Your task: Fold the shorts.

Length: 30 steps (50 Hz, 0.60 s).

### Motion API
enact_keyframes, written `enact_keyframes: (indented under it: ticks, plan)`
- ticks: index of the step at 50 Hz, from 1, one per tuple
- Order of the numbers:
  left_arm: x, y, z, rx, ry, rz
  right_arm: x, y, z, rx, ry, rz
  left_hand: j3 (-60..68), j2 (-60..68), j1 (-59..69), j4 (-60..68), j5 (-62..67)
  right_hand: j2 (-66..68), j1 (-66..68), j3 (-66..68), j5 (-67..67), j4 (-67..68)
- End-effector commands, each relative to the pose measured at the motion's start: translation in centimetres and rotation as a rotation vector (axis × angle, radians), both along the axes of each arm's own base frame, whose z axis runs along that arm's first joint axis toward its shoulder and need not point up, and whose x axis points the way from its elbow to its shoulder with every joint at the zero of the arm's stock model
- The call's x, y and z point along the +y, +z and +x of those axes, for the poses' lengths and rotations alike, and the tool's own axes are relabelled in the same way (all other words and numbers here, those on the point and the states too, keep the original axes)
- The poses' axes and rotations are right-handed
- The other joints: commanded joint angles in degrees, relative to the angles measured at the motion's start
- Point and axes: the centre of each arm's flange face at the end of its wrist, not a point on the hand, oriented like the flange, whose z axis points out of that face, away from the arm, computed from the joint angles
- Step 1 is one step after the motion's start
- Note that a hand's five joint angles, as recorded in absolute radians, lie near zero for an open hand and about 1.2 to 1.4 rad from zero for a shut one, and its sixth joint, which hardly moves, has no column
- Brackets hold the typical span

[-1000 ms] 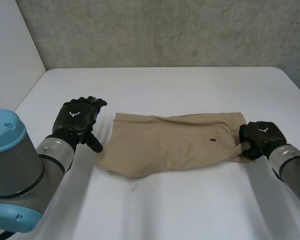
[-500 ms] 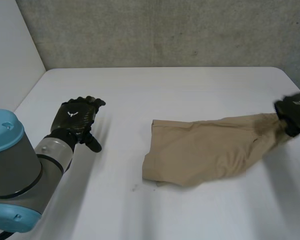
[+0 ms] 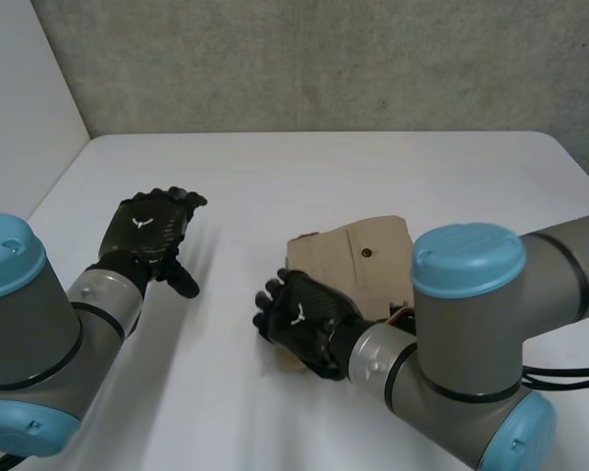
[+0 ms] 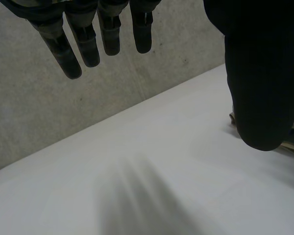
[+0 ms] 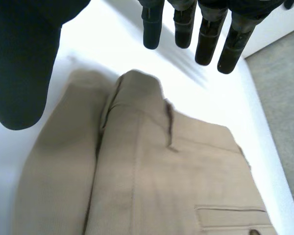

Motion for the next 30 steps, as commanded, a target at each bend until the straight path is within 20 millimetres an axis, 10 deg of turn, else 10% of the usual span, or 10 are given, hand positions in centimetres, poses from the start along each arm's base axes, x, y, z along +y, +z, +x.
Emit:
enact_keyframes:
  ticks: [1, 10, 20, 30]
  plan:
    - [-0.4, 1.0, -0.4, 0.014, -0.008, -0.033, -3.2, 6.1, -1.3, -0.338, -0.205, 0.107, -2.1, -1.5, -2.9, -1.3, -1.4, -3.0, -1.9, -2.7, -4.2, -3.5]
    - [0.3, 4.4, -5.7, 0.120, -0.148, -0.124, -8.7, 10.4, -6.2, -0.680, -0.500, 0.305, -0.9, -0.3, -1.7, -0.2, -0.3, -3.0, -1.9, -2.7, -4.2, -3.5]
    - [0.9, 0.8, -13.1, 0.139, -0.300, -0.022, -12.2, 6.1, -9.1, -0.589, -0.789, 0.341, -0.3, 0.3, -1.0, 0.5, 0.4, -3.0, -1.9, -2.7, -4.2, -3.5]
    - [-0.2, -5.3, -14.2, 0.027, -0.272, 0.132, -13.0, 1.4, -8.8, -0.487, -0.733, 0.472, 0.4, 1.0, -0.3, 1.2, 1.1, -3.0, -1.9, -2.7, -4.2, -3.5]
